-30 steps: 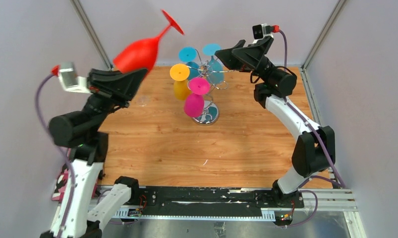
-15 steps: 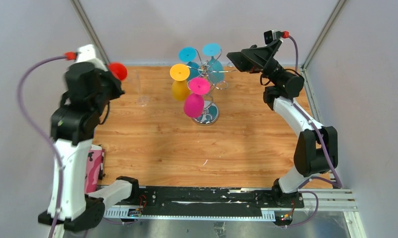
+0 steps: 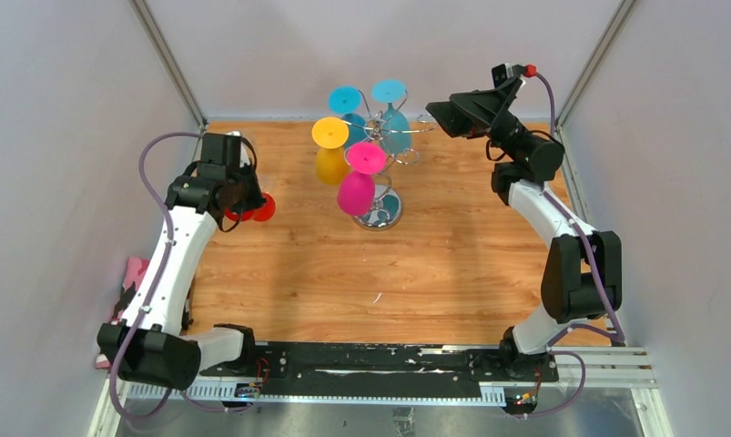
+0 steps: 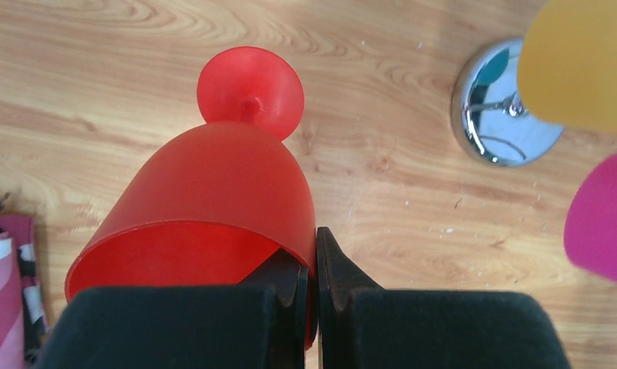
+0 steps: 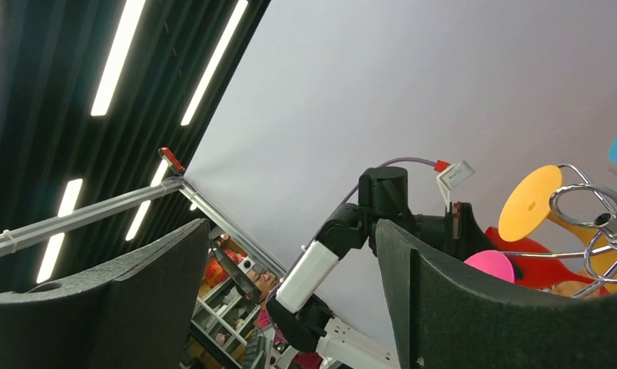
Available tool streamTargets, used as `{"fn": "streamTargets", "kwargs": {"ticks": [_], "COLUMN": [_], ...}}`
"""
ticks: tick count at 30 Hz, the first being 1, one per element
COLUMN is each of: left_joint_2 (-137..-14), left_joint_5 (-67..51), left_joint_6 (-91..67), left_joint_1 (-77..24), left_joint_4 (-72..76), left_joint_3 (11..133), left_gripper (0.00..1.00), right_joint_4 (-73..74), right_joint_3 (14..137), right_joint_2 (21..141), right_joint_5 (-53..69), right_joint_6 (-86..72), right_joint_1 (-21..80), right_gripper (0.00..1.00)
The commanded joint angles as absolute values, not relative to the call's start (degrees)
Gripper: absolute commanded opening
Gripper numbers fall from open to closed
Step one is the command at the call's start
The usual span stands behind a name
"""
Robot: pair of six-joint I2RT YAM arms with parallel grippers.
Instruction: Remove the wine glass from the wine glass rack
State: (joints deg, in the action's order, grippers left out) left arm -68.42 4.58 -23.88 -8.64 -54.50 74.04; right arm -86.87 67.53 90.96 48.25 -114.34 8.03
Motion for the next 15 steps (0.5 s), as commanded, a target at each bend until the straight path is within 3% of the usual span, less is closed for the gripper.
{"fn": "streamTargets", "kwargs": {"ticks": [1,15], "left_joint_2": [-72.37,-89.20], "left_joint_5": [-0.83,1.24], "left_joint_6": [-22.72,-18.04], "left_joint_1": [-4.50,-0.18], "left_joint_4": [-48.31,-56.25], "left_joint_3": [72.79,84.51], "left_gripper": [0.00,0.00], "right_joint_4": [-91.32,-91.30], "right_joint_3": [66.71,66.70], "right_joint_2": [91.39,94.46], "right_joint_5": [50.09,49.71], "right_joint_6": [-115.30,-117.95], "right_joint_1": [7.05,6.02], "right_gripper": [0.84,0.83]}}
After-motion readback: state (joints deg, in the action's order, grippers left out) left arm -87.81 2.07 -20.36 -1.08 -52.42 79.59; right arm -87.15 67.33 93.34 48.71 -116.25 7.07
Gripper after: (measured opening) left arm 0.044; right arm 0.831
